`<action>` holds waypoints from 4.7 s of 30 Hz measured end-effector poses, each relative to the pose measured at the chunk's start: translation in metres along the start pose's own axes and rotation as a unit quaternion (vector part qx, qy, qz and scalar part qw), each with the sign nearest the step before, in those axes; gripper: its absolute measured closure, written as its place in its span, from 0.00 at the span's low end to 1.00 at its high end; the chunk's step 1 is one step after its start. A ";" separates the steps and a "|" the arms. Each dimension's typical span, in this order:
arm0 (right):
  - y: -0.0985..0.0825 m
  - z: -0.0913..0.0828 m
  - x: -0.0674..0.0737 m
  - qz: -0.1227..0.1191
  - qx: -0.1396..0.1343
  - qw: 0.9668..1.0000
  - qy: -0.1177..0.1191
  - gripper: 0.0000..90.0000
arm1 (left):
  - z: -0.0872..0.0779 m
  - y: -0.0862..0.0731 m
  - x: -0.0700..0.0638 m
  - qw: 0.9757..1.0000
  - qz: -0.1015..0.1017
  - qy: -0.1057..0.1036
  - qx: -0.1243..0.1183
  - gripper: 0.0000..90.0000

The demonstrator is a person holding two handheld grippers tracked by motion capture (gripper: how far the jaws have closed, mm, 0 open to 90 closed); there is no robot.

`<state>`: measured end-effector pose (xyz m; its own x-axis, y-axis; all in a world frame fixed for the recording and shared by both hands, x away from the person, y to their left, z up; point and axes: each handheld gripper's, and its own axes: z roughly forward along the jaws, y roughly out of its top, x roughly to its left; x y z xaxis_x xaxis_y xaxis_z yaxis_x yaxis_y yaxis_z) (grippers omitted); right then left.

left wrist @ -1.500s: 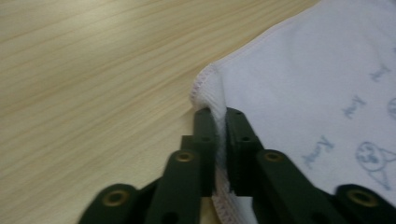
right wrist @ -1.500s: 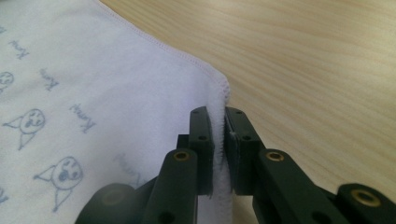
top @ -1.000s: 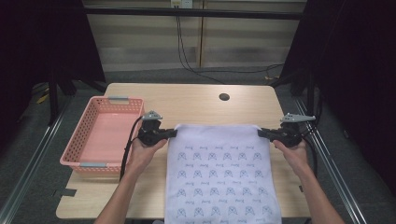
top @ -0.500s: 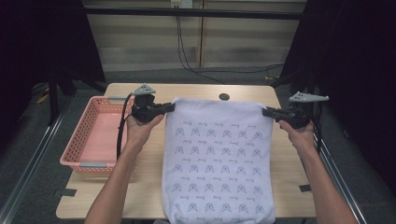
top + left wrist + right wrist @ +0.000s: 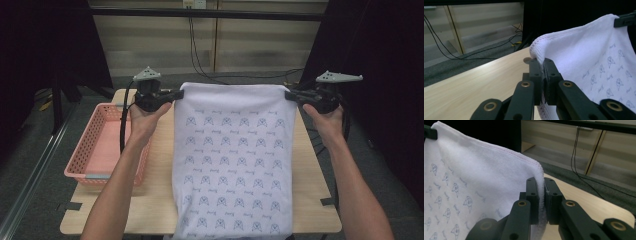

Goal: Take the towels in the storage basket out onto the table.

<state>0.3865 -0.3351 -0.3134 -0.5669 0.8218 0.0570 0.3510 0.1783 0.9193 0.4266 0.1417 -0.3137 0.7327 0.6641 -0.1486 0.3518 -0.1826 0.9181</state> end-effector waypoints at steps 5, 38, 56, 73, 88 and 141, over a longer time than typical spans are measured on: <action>0.020 0.001 -0.003 -0.002 -0.013 1.000 -0.008 0.93 | -0.003 0.020 0.003 1.000 0.006 0.005 -0.015 0.97; -0.048 -0.042 0.035 -0.004 0.028 0.997 0.065 0.93 | -0.034 -0.065 -0.038 0.998 0.024 -0.060 0.028 0.97; -0.199 -0.078 0.110 0.046 0.161 0.977 0.131 0.93 | -0.061 -0.194 -0.089 0.979 -0.011 -0.112 0.169 0.96; -0.223 -0.052 0.115 0.032 0.253 0.960 0.117 0.94 | -0.029 -0.220 -0.089 0.967 0.000 -0.094 0.238 0.95; -0.210 -0.024 0.072 0.032 0.235 0.971 0.033 0.94 | 0.019 -0.202 -0.074 0.969 -0.011 -0.075 0.234 0.96; -0.144 0.102 0.001 0.090 0.145 0.985 -0.027 0.94 | 0.088 -0.130 0.025 0.980 -0.034 0.043 0.193 0.97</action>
<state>0.4117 -0.3047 -0.4855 -0.4390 0.8802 0.1802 0.6441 0.1684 0.7462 0.4501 0.1181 -0.4695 0.6542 0.7399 -0.1568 0.6039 -0.3862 0.6973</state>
